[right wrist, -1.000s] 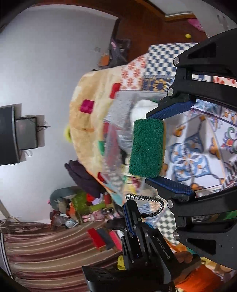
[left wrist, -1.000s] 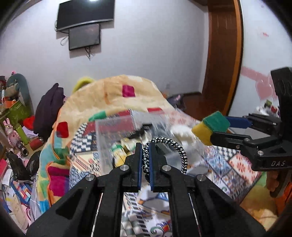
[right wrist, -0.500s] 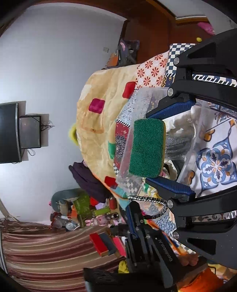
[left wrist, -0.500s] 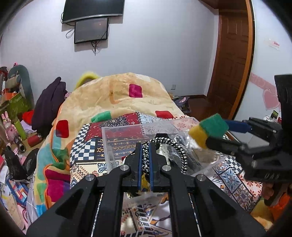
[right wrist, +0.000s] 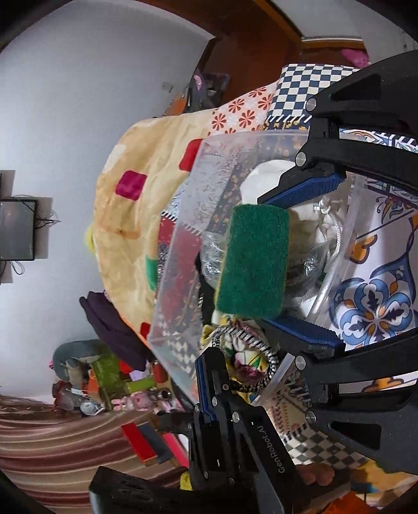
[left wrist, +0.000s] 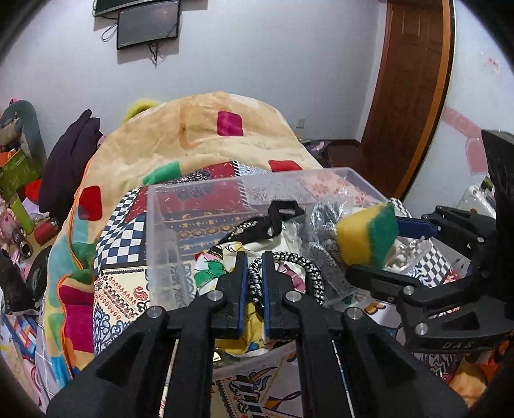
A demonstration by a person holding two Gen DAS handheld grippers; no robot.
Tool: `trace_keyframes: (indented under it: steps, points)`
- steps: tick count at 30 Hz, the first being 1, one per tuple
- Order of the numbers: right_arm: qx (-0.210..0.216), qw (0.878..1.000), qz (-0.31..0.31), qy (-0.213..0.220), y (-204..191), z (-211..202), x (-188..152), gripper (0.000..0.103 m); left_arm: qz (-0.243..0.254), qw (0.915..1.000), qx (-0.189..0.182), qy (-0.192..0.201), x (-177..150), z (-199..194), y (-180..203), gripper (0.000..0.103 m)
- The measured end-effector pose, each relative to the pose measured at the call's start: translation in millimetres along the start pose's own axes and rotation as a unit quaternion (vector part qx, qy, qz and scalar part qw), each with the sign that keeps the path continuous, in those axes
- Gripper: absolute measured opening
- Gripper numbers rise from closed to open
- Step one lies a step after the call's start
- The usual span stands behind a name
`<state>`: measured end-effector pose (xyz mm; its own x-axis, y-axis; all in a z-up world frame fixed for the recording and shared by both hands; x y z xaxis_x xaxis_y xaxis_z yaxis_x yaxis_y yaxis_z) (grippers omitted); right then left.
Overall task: Organize soft objects
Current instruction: 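Release the beaded cord into the box with left tool while right tool releases the sponge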
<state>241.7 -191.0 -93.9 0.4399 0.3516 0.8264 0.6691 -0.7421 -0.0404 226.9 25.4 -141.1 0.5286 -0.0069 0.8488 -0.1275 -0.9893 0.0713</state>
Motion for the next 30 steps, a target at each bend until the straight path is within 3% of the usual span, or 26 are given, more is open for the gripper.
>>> trace_keyframes:
  steps: [3, 8, 16, 20, 28, 30]
  points:
    - [-0.002, 1.0, 0.004, -0.002, 2, -3, 0, 0.07, 0.002, 1.0, -0.005, -0.002, 0, -4, 2, 0.013]
    - [0.003, 1.0, 0.016, 0.016, 3, -17, 9, 0.07, -0.003, 0.9998, -0.002, 0.019, 8, -27, 2, 0.028]
    - [0.004, 0.997, 0.026, 0.077, 4, -64, 31, 0.071, -0.004, 0.9961, 0.001, 0.088, 29, -89, 11, 0.031]
    - [0.004, 0.993, 0.032, 0.112, 4, -96, 40, 0.071, 0.003, 0.992, 0.006, 0.126, 38, -122, 22, 0.038]
    - [0.004, 0.984, 0.036, 0.174, -5, -148, 48, 0.081, 0.001, 0.9816, 0.016, 0.19, 41, -177, 38, 0.061]
    - [0.005, 0.982, 0.038, 0.184, -7, -158, 48, 0.084, -0.002, 0.979, 0.021, 0.203, 40, -188, 41, 0.071]
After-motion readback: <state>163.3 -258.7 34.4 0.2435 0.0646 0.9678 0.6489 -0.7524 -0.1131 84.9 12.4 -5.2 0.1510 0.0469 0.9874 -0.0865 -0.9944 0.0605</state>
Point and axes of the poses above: each gripper's, at about its wrist camera, not at the fingertips, and z roughly the way its jaws point, y to its right, x to its top, the point moved 5 cm from there along z, roughly the way its jaws point, and after that the axes turned 11 degrees about y, right-handed, at the moved point
